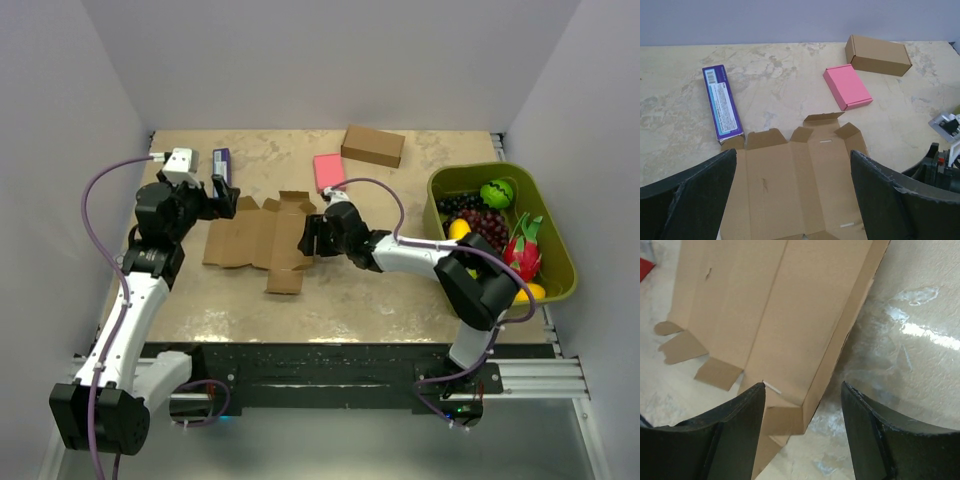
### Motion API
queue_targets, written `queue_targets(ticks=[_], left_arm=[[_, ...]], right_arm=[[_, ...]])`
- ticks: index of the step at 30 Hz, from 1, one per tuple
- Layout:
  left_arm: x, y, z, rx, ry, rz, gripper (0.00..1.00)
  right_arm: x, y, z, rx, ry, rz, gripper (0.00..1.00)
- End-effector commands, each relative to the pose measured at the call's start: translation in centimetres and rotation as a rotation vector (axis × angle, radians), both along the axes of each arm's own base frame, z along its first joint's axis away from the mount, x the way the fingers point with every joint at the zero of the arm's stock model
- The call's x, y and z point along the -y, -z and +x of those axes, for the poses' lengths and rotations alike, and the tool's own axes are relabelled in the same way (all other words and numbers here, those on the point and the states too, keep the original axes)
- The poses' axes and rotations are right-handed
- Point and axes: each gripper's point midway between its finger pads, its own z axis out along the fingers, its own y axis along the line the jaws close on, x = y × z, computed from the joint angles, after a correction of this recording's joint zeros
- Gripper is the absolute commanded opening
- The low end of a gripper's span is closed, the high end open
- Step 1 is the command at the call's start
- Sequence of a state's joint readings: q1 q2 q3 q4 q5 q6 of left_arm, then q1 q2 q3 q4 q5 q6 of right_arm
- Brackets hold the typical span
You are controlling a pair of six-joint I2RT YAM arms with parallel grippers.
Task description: Fold the paper box
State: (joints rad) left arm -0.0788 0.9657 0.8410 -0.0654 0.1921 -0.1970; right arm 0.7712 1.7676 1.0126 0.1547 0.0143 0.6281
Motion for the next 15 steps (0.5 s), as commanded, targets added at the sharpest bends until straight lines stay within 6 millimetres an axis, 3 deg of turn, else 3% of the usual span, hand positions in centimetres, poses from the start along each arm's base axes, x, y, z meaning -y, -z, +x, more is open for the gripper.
queue_targets(ticks=[1,7,10,14,15], left_arm=[[0.2,-1.1,0.3,0.054,0.023,0.010,1.00],[0.6,-1.0,0.2,0.049,0.046,0.005,1.00],[0.7,-1.0,0.2,0.050,0.052,0.004,1.00],[1.0,-0.9,0.1,0.047,0.070,0.000,1.00],[1.2,-1.0,0.0,0.049,0.079,0.000,1.00]], right_arm=[[-0.1,-1.0,2.0,0.056,0.046,-0.023,0.65],[-0.3,0.7,3.4,0.060,0.047,-0.096,0.61],[-0.6,1.5,3.5,0.059,0.022,-0.113,0.53],[-1.1,1.6,3.4,0.077,-0.028,-0.124,0.30],[-1.0,1.4,3.4,0.081,-0.038,-0.133,0.13]])
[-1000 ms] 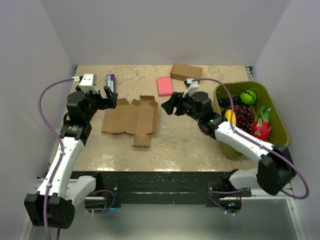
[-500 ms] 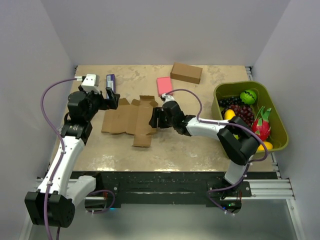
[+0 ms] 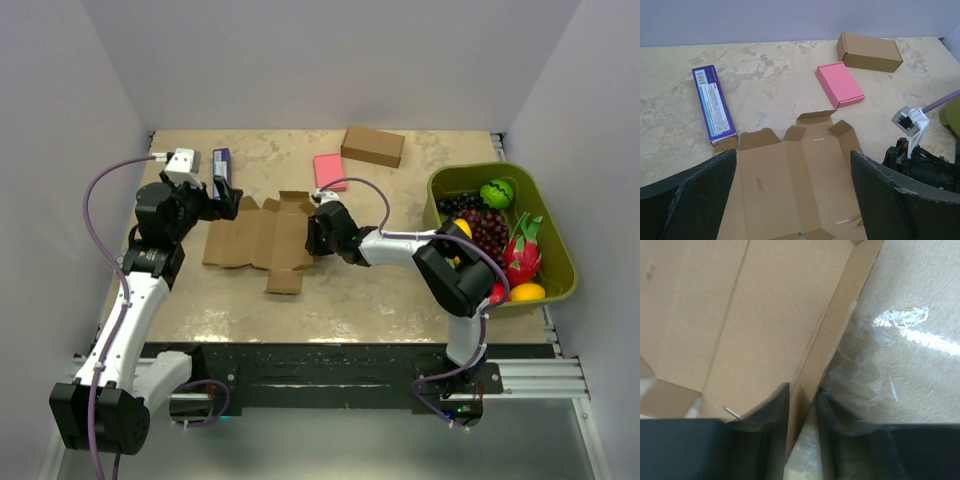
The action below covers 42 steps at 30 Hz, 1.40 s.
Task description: Fold the paper box
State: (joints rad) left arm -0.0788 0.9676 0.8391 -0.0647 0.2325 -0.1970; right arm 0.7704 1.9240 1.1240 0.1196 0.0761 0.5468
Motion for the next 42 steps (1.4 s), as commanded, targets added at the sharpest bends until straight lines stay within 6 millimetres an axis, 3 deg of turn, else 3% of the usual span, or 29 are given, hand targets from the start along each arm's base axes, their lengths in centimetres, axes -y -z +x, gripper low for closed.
queue_targets(ticks=[1,4,6,10,12,13,14,15,17,18,26,30,35,42], left_arm=[[0.8,-2.0,0.3,0.087,0.059,0.001,1.00],[1.5,-2.3,-0.1,0.107,0.101,-0.008,1.00],[2.2,-2.7,-0.3,0.126,0.141,-0.012,1.00],[4.8,-3.6,-1.7,0.179,0.315,-0.027,1.00],[5.7,-3.9,-2.3,0.197,0.382,-0.021,1.00],[5.8,-4.3,-2.5,0.208,0.397,-0.015,1.00],[5.9,-4.5,-2.7,0.225,0.408,0.004,1.00],[6.1,-4.8,-3.1,0.244,0.429,0.014,1.00],[6.2,-5.1,-3.6,0.270,0.457,0.052,1.00],[6.2,-5.4,-3.9,0.285,0.463,0.064,1.00],[4.1,-5.0,-3.5,0.300,0.372,0.212,1.00],[5.0,-3.7,-4.3,0.256,0.444,0.206,1.00],[5.3,-3.7,-4.5,0.248,0.474,0.206,1.00],[6.0,-3.3,-4.7,0.239,0.519,0.178,1.00]], right_arm=[[-0.7,-2.6,1.2,0.087,-0.065,-0.020,0.05],[0.0,-4.9,1.4,0.158,-0.107,-0.069,0.00],[0.3,-7.7,1.2,0.222,-0.162,-0.081,0.00],[-0.1,-12.0,-0.6,0.334,-0.459,-0.177,0.00],[1.1,-12.3,-1.7,0.322,-0.564,-0.267,0.00],[0.9,-13.8,-1.5,0.342,-0.587,-0.274,0.00],[1.7,-13.4,-2.4,0.298,-0.623,-0.312,0.00],[1.7,-14.7,-2.1,0.330,-0.649,-0.330,0.00],[2.4,-14.8,-3.2,0.288,-0.702,-0.359,0.00],[2.4,-16.2,-3.0,0.316,-0.717,-0.363,0.00],[4.5,-20.7,-4.7,0.337,-0.766,-0.378,0.00],[5.4,-23.0,-5.9,0.379,-0.775,-0.356,0.00],[6.6,-25.5,-7.2,0.427,-0.766,-0.336,0.00],[7.1,-27.5,-8.4,0.471,-0.767,-0.304,0.00]])
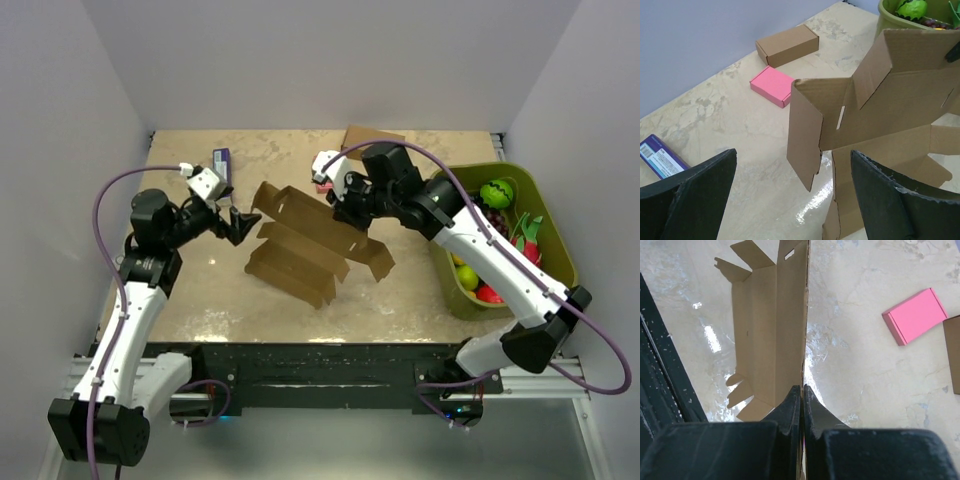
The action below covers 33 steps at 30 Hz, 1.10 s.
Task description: Fold the paper box
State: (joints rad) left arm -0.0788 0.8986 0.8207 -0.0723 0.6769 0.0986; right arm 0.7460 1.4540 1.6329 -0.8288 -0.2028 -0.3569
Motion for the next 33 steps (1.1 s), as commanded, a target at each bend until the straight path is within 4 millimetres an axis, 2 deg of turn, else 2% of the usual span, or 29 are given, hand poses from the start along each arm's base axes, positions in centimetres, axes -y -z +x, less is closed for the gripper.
queue_targets(ticks=[1,5,6,8,14,17,19,20,21,23,24,26,28,29,30,31,32,33], left_arm=[[0.5,-1.7,-0.1,0.047,0.041,-0.011,1.00],[0.8,-1.2,0.2,0.022,0.047,-0.035,1.00],[0.8,-1.8,0.5,0.053,0.047,-0.043,1.00],[1.0,-1.6,0.8,0.034,0.045,-0.063,1.00],[1.7,-1.0,1.2,-0.005,0.071,-0.099,0.96],[1.9,-0.8,1.0,-0.006,0.081,-0.094,0.84],[2.0,-0.7,1.0,-0.005,0.084,-0.089,0.68],[2.1,-0.8,0.9,-0.001,0.086,-0.089,0.60],[2.1,-0.9,0.8,0.002,0.088,-0.089,0.42],[2.3,-0.9,0.6,0.003,0.103,-0.091,0.22],[2.4,-0.9,0.5,0.002,0.111,-0.092,0.09],[2.8,-1.0,0.3,0.000,0.136,-0.096,0.00],[2.8,-0.9,0.3,-0.010,0.137,-0.100,0.00],[2.7,-0.8,0.4,-0.018,0.123,-0.104,0.00],[2.6,-0.6,0.6,-0.035,0.113,-0.113,0.00],[2.6,-0.3,0.8,-0.052,0.107,-0.118,0.00],[2.7,-0.2,0.9,-0.064,0.106,-0.125,0.00],[2.7,0.0,1.0,-0.091,0.101,-0.141,0.00]], right_arm=[[0.3,-2.0,-0.9,0.022,-0.030,0.032,0.00],[0.2,-2.4,-1.2,0.023,-0.042,0.042,0.00],[0.1,-2.3,-1.2,0.019,-0.045,0.042,0.00],[-0.1,-2.4,-1.3,0.012,-0.056,0.048,0.00],[-0.4,-1.6,-1.4,-0.015,-0.069,0.034,0.00],[-0.3,-1.8,-1.4,-0.010,-0.064,0.037,0.00],[-0.2,-2.2,-1.1,0.007,-0.053,0.041,0.00],[-0.1,-2.3,-1.1,0.013,-0.045,0.045,0.00],[0.1,-2.4,-1.0,0.018,-0.033,0.044,0.00],[0.6,-2.8,-0.6,0.044,-0.004,0.043,0.00],[0.7,-2.9,-0.5,0.054,0.006,0.045,0.03],[1.5,-3.4,0.5,0.099,0.081,0.045,0.11],[2.3,-4.7,2.0,0.166,0.178,0.068,0.27],[3.7,-4.7,3.2,0.195,0.295,0.059,0.33],[4.8,-5.6,3.6,0.229,0.363,0.075,0.50],[5.3,-6.7,4.2,0.264,0.415,0.112,0.59],[6.4,-6.9,4.8,0.277,0.503,0.125,0.72],[7.1,-7.7,4.8,0.290,0.552,0.159,0.78]])
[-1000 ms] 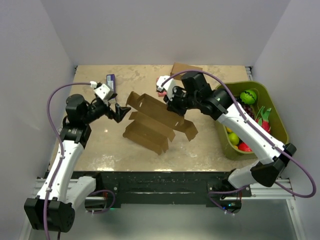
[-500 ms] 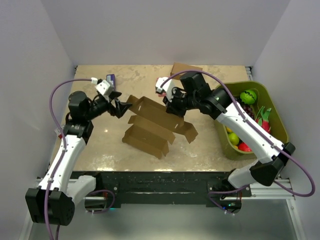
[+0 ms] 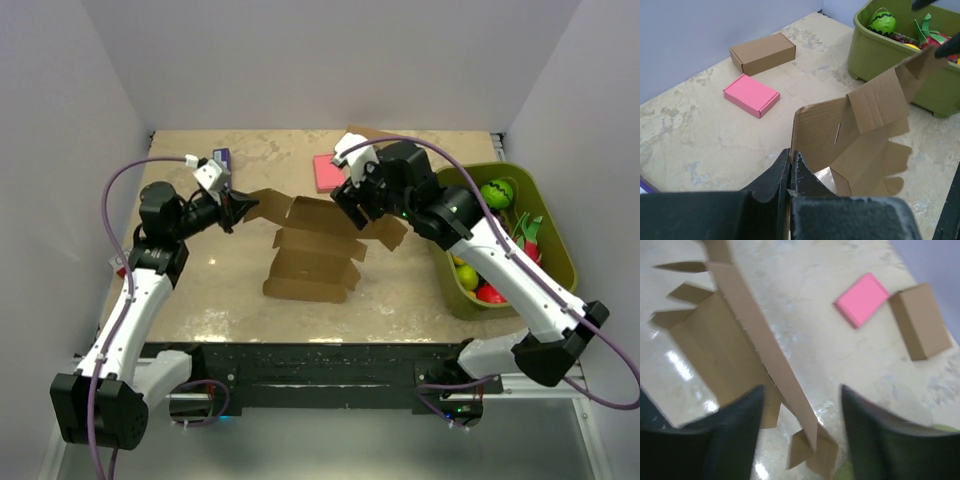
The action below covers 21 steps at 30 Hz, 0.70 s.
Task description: Fold the paper box
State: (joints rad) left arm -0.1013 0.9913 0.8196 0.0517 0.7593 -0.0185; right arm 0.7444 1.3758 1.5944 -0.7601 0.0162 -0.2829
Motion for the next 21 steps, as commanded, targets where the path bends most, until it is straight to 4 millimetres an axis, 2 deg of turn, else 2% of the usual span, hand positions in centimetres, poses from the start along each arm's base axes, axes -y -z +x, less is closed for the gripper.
queue_targets(ticks=[1,3,4,5,6,9,10,11,14,15,17,18,21], left_arm=[[0.5,0.5,0.7,-0.072,0.005,-0.051,0.00],[0.4,1.1,1.3,-0.127,-0.018,-0.056,0.00],[0.4,1.9,1.6,-0.163,-0.020,-0.057,0.00],[0.6,2.0,1.6,-0.176,-0.010,-0.062,0.00],[0.7,2.1,1.5,-0.185,-0.006,-0.069,0.00],[0.8,1.9,1.3,-0.172,0.002,-0.074,0.00],[0.8,1.5,1.2,-0.156,0.003,-0.075,0.00],[0.7,1.6,1.1,-0.153,0.000,-0.074,0.00],[0.8,1.5,1.0,-0.143,0.008,-0.068,0.00],[0.9,1.5,0.9,-0.143,0.011,-0.068,0.00],[1.1,1.6,0.8,-0.138,0.025,-0.063,0.00],[1.2,1.5,0.7,-0.135,0.032,-0.062,0.00],[1.6,1.1,0.2,-0.111,0.060,-0.057,0.00]], right_arm=[[4.6,-5.9,2.9,0.188,0.371,0.173,0.82],[5.4,-7.2,2.6,0.154,0.491,0.303,0.86],[5.2,-8.3,1.9,0.113,0.523,0.429,0.87],[4.7,-8.1,1.3,0.077,0.513,0.483,0.87],[3.4,-9.1,0.6,0.043,0.456,0.582,0.87],[1.3,-8.2,-1.7,-0.123,0.413,0.842,0.88],[0.1,-9.3,-3.3,-0.209,0.346,0.981,0.88],[-0.9,-6.4,-3.4,-0.281,0.344,0.994,0.87],[-2.5,-4.8,-3.1,-0.387,0.348,1.105,0.88],[-2.8,-4.8,-3.0,-0.400,0.345,1.134,0.88],[-3.2,-3.7,-2.8,-0.450,0.370,1.165,0.90],[-3.4,-4.5,-2.6,-0.440,0.352,1.206,0.91],[-3.4,-4.6,-2.1,-0.471,0.387,1.266,0.92]])
